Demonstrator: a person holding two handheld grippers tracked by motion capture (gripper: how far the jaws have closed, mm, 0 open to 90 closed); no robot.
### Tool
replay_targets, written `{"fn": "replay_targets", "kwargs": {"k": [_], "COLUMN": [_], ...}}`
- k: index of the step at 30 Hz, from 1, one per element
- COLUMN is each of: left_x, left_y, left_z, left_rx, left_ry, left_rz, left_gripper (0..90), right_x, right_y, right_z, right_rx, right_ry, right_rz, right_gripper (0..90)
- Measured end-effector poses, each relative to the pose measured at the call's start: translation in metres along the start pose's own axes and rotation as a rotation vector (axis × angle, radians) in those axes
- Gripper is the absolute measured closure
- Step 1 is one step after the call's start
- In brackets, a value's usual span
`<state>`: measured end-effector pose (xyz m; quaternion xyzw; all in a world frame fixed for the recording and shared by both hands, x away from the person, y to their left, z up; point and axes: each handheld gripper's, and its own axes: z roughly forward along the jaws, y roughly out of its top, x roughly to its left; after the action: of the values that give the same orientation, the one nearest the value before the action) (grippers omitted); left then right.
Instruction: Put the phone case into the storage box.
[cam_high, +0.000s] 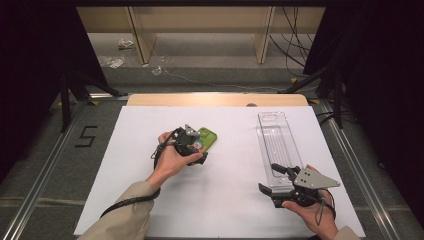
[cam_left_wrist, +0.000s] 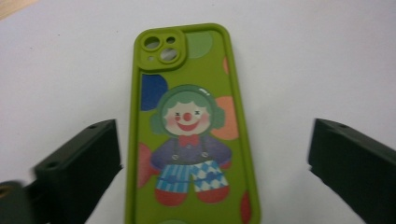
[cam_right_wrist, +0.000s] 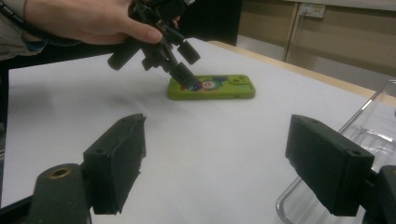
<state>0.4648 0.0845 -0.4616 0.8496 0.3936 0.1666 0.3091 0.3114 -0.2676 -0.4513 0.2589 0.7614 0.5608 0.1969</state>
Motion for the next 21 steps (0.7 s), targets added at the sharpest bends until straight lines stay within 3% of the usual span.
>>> {"fn": "replay_targets", "kwargs": {"k": [4, 15, 21], "left_x": [0.009, 0.013, 0.017], "left_y": [0.009, 0.019, 0.018], "left_z": [0.004, 0.017, 0.023], "left_rx": [0.054, 0.155, 0.211], "left_ry": [0.023, -0.036, -0.028], "left_rz": [0.013, 0.024, 0.007], "left_gripper": [0.0, 0.0, 0.0], "right_x": [0.0, 0.0, -0.001], "right_y": [0.0, 0.0, 0.0], "right_z": [0.0, 0.0, 0.0], "right_rx": [-0.001, -0.002, -0.005], "right_ry": [0.0, 0.0, 0.001], "right_rz": [0.001, -0.001, 0.001], "right_gripper": [21.2, 21.2, 21.0]}}
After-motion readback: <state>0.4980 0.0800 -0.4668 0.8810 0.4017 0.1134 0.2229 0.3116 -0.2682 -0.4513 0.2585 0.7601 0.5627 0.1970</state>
